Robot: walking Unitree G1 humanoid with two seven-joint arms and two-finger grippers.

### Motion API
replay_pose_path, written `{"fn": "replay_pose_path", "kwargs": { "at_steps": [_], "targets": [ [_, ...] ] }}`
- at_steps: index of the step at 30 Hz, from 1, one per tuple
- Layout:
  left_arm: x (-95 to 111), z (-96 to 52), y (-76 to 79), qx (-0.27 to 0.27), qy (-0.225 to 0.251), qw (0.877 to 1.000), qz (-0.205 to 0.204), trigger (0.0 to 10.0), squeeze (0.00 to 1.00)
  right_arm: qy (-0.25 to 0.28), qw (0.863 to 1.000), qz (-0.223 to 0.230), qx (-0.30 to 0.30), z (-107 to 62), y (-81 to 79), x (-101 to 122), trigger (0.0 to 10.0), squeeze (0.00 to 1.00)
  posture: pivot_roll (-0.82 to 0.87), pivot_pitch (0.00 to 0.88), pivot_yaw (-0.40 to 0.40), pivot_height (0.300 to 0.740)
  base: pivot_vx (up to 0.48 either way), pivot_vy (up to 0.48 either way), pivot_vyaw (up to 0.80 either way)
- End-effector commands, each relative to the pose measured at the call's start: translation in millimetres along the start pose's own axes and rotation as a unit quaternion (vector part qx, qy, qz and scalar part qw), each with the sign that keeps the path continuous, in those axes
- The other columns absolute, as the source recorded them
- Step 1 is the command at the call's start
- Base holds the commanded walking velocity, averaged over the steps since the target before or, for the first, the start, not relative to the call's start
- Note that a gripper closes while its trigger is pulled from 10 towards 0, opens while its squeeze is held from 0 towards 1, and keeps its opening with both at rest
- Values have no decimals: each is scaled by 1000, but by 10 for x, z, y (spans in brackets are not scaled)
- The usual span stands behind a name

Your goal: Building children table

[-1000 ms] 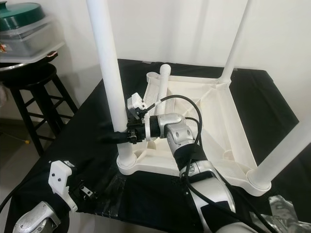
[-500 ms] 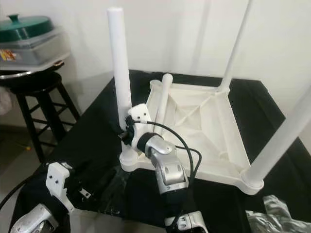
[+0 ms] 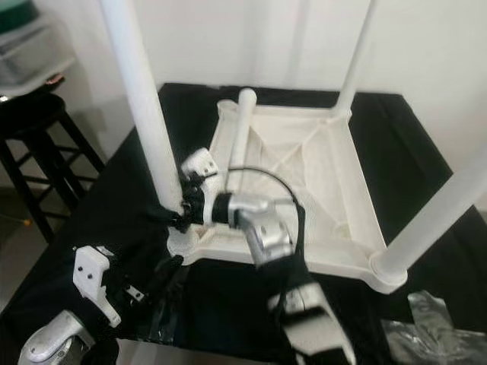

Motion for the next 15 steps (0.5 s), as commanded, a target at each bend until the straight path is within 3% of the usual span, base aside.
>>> {"fn": "replay_pose_path", "kwargs": {
  "at_steps": [1, 2, 5, 6, 8, 9, 15],
  "targets": [
    [-40, -12, 14, 1, -10, 1000, -6, 10000, 0, -7, 999, 2, 33, 26, -36, -22, 10000, 0, 30, 36, 5, 740, 0, 0, 0],
    [-41, -4, 20, 1, -11, 1000, -5, 10000, 0, -18, 998, 3, 68, 2, -17, 21, 10000, 0, 32, 35, 6, 740, 0, 0, 0],
    [-39, 3, 26, 1, -11, 1000, -5, 10000, 0, -34, 995, 0, 92, -21, 5, 42, 10000, 0, 35, 33, 4, 740, 0, 0, 0],
    [-39, 2, 26, 0, -11, 1000, -5, 10000, 0, -36, 994, 7, 101, -29, 29, 66, 9059, 0, 36, 32, 3, 740, 0, 0, 0],
    [-39, 2, 26, 0, -11, 1000, -5, 10000, 0, -36, 994, 12, 106, -35, 45, 85, 9059, 0, 36, 32, 3, 740, 0, 0, 0],
    [-40, -1, 25, 0, -11, 1000, -5, 10000, 0, -35, 993, 17, 107, -39, 61, 93, 0, 0, 36, 32, 4, 740, 0, 0, 0],
    [-43, -12, 20, 1, -11, 1000, -5, 10000, 0, -40, 993, 22, 108, -82, 97, 54, 0, 0, 36, 31, 5, 740, 0, 0, 0]
  ]
}}
Point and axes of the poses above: a point about 5 cm out from each wrist's last joint towards the gripper, its own z axis pointing out of the wrist towards the gripper, its own x axis along the axis of the wrist's last joint, y = z × x, the point moved 3 cm from there along z, pointing out of the wrist towards the gripper, and after that the axes turned 10 degrees about z, right-handed, at the moved point
